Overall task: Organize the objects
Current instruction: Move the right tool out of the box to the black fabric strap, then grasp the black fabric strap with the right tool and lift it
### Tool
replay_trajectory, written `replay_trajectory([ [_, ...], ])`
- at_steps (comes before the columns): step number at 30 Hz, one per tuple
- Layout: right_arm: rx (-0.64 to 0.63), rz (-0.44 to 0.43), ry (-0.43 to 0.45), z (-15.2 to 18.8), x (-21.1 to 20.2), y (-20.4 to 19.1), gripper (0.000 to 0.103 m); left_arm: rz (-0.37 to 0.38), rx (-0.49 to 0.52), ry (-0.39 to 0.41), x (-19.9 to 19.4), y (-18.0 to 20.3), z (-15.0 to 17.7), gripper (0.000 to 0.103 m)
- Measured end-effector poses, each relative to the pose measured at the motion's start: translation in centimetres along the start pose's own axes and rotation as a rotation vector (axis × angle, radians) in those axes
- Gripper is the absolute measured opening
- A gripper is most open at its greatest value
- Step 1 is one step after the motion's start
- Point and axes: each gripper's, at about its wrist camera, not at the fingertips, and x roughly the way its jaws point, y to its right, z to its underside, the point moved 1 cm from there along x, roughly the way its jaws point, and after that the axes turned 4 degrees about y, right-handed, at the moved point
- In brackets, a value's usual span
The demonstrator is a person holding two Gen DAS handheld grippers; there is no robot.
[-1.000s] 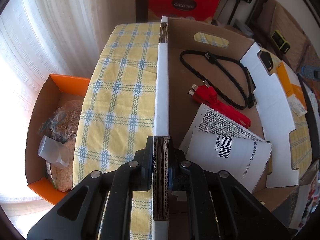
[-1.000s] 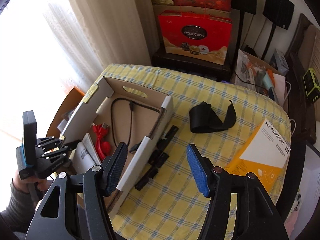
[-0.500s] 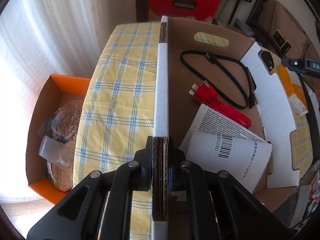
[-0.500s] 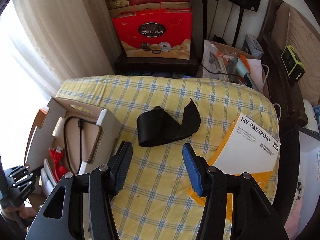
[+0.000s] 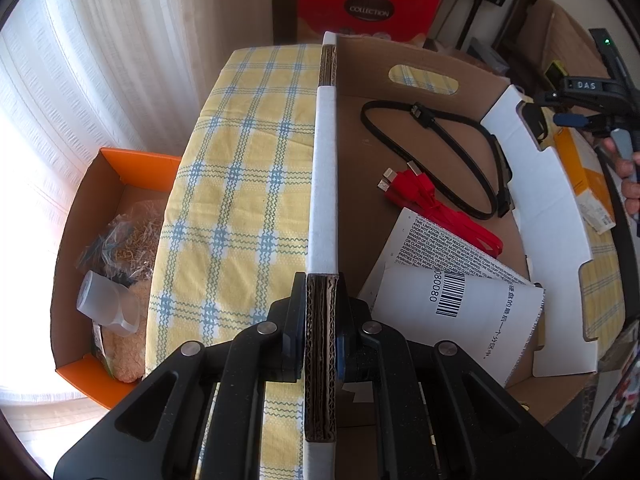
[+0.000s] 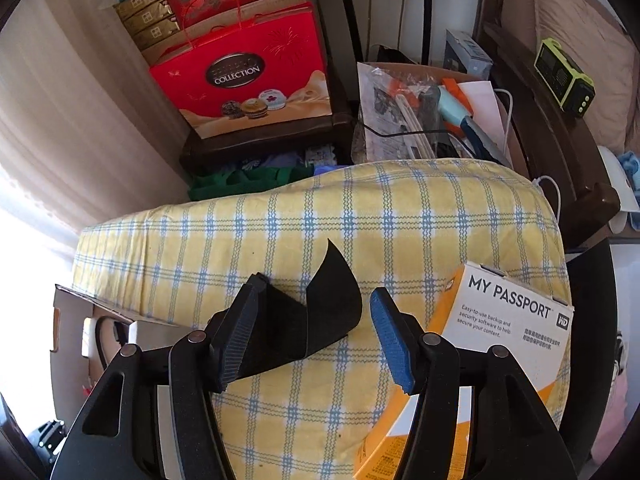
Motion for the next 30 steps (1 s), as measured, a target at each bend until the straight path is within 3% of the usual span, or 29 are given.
replay_trajectory([
  [2, -0.012, 0.027, -0.026, 0.1, 0.9, -0.1, 0.06, -0.001, 0.0, 0.0, 0.0, 0.0, 0.0, 0.01],
  [5, -0.009, 0.022, -0.065, 0.8, 1.9, 0.1, 0.034, 0.001, -0.001, 0.0, 0.0, 0.0, 0.0, 0.01],
  [6, -0.008, 0.014, -0.072, 1.1, 2.1, 0.1, 0.017, 0.001, 0.0, 0.0, 0.0, 0.0, 0.0, 0.01],
  [7, -0.013, 0.009, -0.071, 1.4, 2.2, 0.1, 0.01, 0.001, 0.0, 0.001, 0.0, 0.0, 0.0, 0.01],
  [12, -0.042, -0.004, -0.005, 2.0, 0.6, -0.2, 0.003, 0.001, 0.0, 0.0, 0.0, 0.0, 0.0, 0.01],
  [16, -0.035, -0.062, 0.092, 1.4, -2.6, -0.1, 0.003, 0.001, 0.002, 0.001, 0.0, 0.0, 0.0, 0.01],
  [25, -0.083, -0.116, 0.21, -0.7, -10.1, -2.0, 0.002, -0.005, 0.002, 0.001, 0.0, 0.2, -0.2, 0.01],
  [27, -0.102, -0.116, 0.214, -0.8, -11.2, -2.4, 0.003, -0.006, 0.002, 0.001, 0.0, 0.2, -0.2, 0.01],
  [30, -0.11, -0.125, 0.152, -0.3, -10.7, -2.7, 0.008, -0.009, 0.004, 0.002, 0.0, 0.2, -0.3, 0.01],
])
